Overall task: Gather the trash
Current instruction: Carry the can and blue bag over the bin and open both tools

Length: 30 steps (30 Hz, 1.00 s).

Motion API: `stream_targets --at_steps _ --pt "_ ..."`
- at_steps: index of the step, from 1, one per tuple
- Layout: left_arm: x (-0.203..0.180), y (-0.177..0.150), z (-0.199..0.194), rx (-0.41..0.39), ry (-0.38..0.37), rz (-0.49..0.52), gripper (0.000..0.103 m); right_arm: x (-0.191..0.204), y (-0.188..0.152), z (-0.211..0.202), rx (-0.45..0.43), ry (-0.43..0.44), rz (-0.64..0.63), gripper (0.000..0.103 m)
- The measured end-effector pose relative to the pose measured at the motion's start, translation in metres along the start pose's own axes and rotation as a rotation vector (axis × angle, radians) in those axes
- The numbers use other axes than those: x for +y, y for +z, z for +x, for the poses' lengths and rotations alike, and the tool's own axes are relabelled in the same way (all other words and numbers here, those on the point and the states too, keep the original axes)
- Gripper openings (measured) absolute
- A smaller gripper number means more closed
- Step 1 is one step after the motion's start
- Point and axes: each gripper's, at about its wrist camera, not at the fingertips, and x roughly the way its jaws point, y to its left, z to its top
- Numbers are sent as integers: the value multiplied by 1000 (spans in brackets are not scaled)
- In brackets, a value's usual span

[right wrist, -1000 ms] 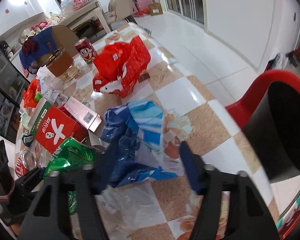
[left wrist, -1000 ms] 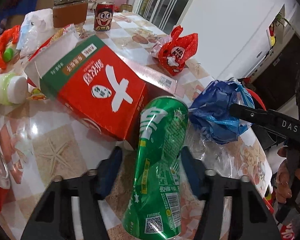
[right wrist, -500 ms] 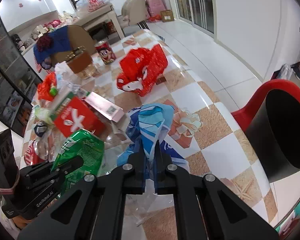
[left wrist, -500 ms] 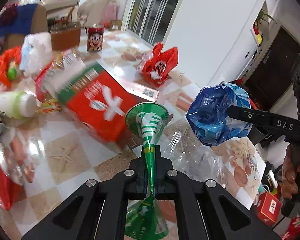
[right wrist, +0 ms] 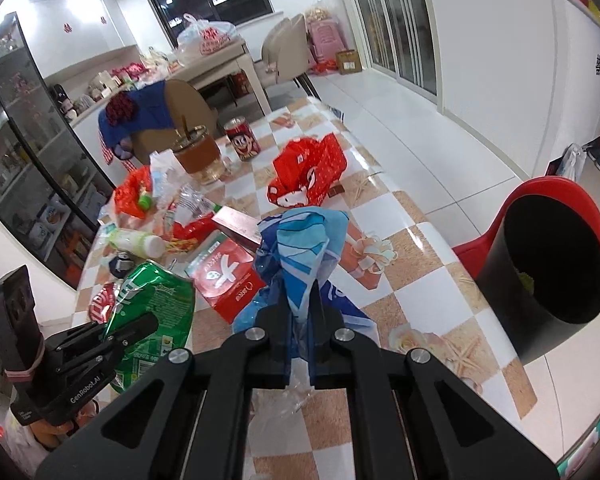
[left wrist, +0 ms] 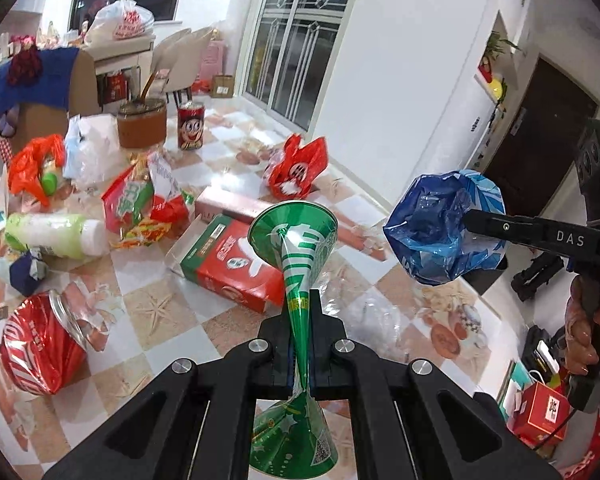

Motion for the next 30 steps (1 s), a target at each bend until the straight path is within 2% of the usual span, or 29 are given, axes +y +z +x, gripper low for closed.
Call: stream_targets --at_steps 7,16,24,30 --pt "-34 15 -10 -33 -50 44 101 -19 -5 -32 -51 -2 23 6" --pt "-105 44 10 -25 -144 134 101 -73 -20 -64 -102 -45 89 6" --pt "-180 77 58 14 -217 217 101 -148 -30 -81 -143 -96 229 6" --pt "-232 95 110 70 -222 288 101 -192 -26 -75 -154 -124 301 6"
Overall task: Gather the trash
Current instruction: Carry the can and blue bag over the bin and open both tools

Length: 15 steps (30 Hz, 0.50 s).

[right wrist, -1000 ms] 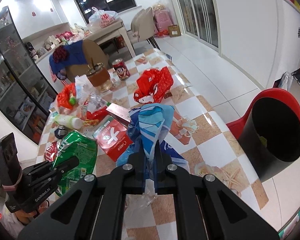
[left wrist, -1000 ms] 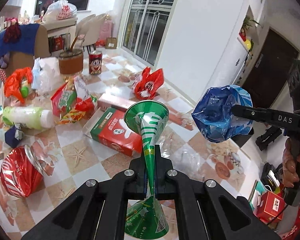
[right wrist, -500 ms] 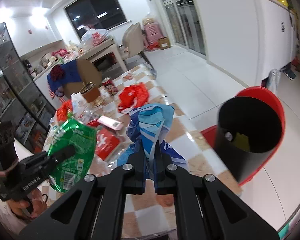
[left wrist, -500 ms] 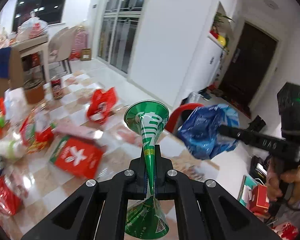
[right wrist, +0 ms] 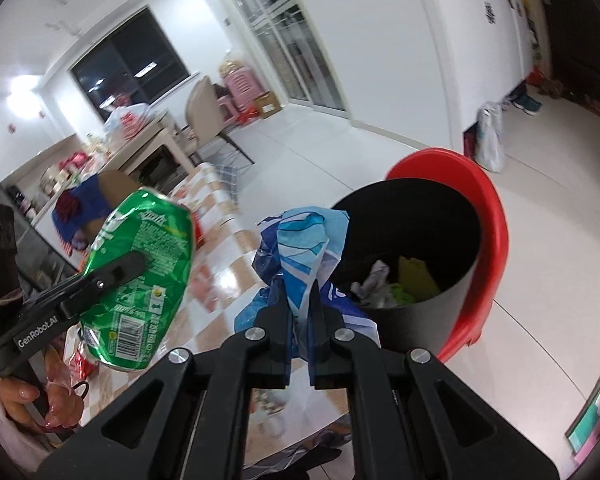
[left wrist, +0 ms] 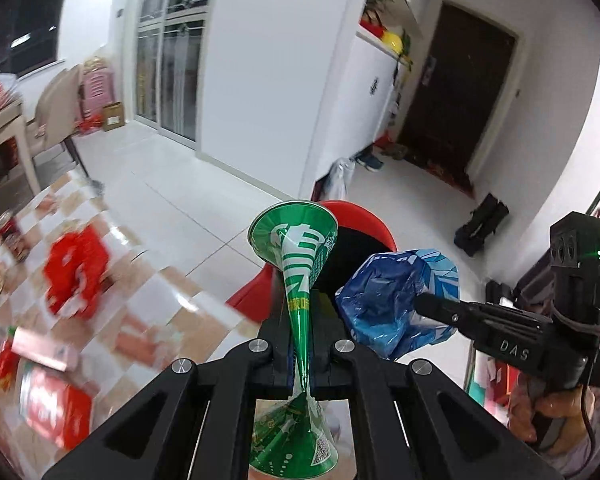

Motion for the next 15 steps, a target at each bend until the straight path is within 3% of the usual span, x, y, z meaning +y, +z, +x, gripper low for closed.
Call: stream_targets --at_steps 15 --pt "-43 42 118 121 19 109 101 -65 28 51 37 -45 96 7"
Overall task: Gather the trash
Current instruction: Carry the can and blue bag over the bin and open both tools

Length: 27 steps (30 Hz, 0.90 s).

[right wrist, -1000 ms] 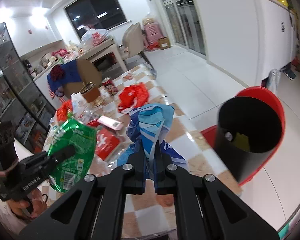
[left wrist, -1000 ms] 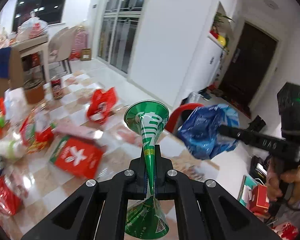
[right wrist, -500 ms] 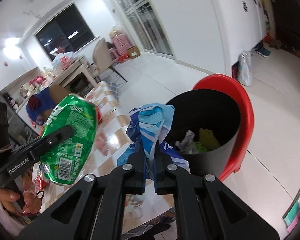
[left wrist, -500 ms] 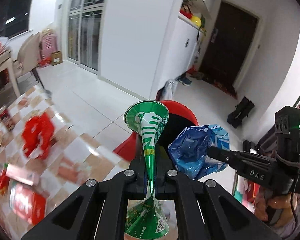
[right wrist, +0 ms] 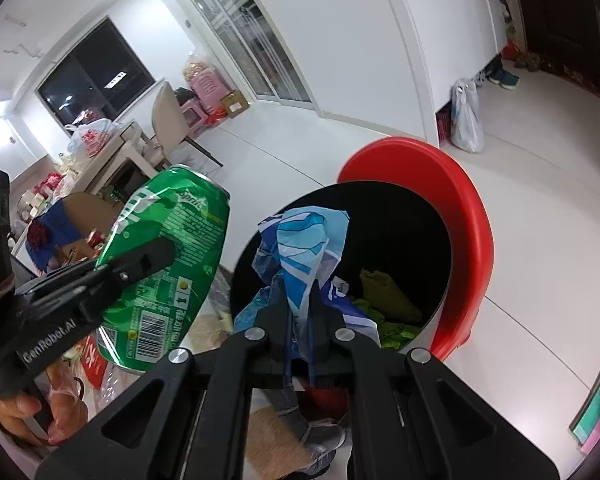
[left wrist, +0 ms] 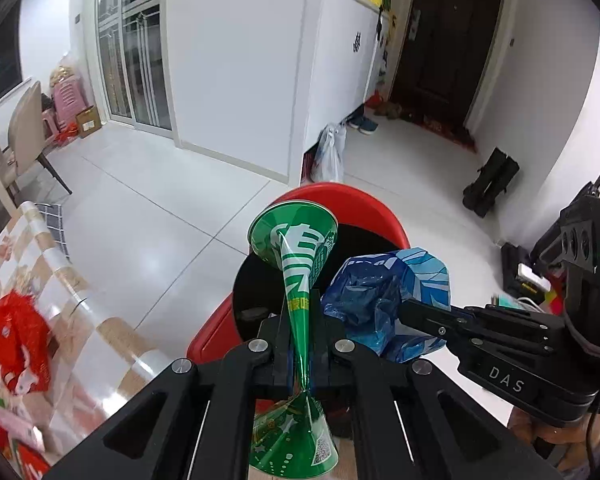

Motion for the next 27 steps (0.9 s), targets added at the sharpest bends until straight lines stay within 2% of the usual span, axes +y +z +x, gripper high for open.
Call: stream_targets --at_steps 1,2,5,6,14,18,20,22,25,27 --pt "0 2 5 5 0 -2 101 -3 0 2 3 3 6 8" --pt "0 3 10 9 0 -6 101 -6 1 5 5 4 12 13" --pt "-3 5 25 13 18 -6 101 -13 2 7 -2 4 29 46" --pt "-4 6 30 21 26 -2 101 -16 2 4 -14 3 34 48" --pt "-22 5 60 51 73 23 101 -45 -12 -25 -48 -23 93 48" --pt "-27 5 64 42 71 2 103 -49 -20 -39 -53 -28 103 48" --pt "-27 6 59 16 79 -16 103 -49 -22 -45 -57 -31 107 48" --pt "-25 6 47 -52 98 -35 103 -50 -23 -50 -63 -32 111 48" --pt "-25 9 35 -46 92 -24 103 -47 -25 -58 -75 -31 115 48" --pt "-24 7 18 -77 103 -18 103 -43 -25 -62 -78 -25 111 48"
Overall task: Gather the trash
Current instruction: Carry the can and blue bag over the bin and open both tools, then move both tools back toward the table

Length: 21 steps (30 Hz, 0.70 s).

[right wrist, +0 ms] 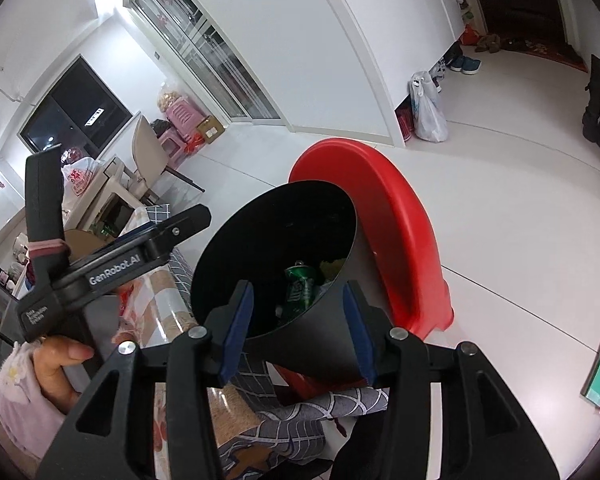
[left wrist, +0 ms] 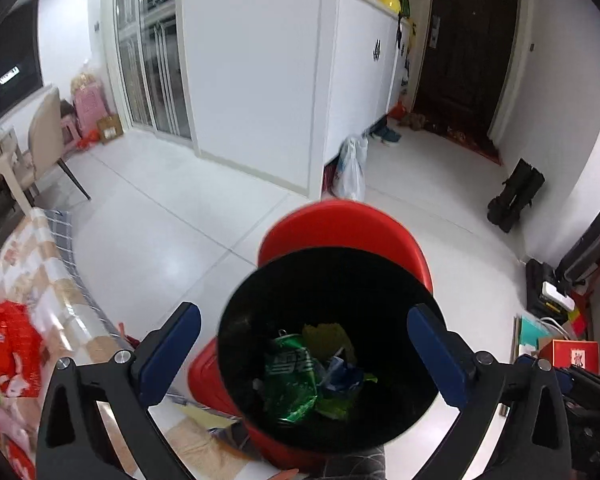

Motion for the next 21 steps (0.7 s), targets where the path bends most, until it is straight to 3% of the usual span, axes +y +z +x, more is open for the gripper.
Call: stream_targets --at_steps 2,4,6,8,10,12,15,21 --pt "7 -4 -21 -35 3 -6 103 8 -2 -1 -2 7 -8 51" --pt "16 -12 -46 -59 5 -18 103 15 -4 -3 -3 15 -19 59" --pt "26 -20 -63 -63 12 -30 103 23 -8 -5 -7 15 -25 84" --pt "40 -35 -82 -58 30 -57 103 31 -13 -8 -17 19 -27 93" --pt "59 -56 -100 -51 43 -103 103 42 -19 -9 -13 37 -41 95" --pt "77 -76 -114 -40 55 -145 103 57 -26 -9 0 53 -73 103" --pt "107 -110 -135 -18 104 -202 103 84 -39 -9 32 115 -145 103" --pt "170 -178 -179 16 249 -312 103 134 -72 0 125 125 -272 103"
